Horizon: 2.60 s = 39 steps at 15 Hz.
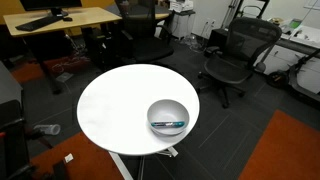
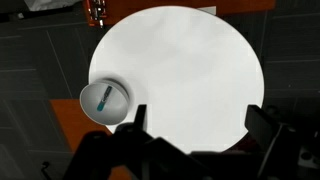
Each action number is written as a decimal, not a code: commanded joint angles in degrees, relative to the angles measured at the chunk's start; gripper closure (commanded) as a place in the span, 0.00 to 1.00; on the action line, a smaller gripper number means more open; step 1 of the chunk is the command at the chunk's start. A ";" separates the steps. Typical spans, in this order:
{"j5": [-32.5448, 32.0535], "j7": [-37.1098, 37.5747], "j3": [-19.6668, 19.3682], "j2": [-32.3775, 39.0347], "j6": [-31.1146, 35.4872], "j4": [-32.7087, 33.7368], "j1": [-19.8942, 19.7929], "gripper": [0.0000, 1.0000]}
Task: Place the marker on the table
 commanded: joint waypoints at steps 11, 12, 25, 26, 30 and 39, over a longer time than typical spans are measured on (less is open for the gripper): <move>-6.85 1.35 -2.68 1.37 0.30 2.41 -1.69 0.00; -7.72 1.18 -3.70 2.13 0.51 3.23 -2.50 0.00; -4.70 -0.14 -17.56 18.75 9.28 12.93 -7.70 0.00; -3.47 -0.17 -18.28 19.91 10.84 13.00 -7.72 0.00; -1.30 0.24 -20.12 24.44 14.86 13.23 -7.99 0.00; 1.32 -2.06 -22.62 34.62 23.04 14.01 -8.49 0.00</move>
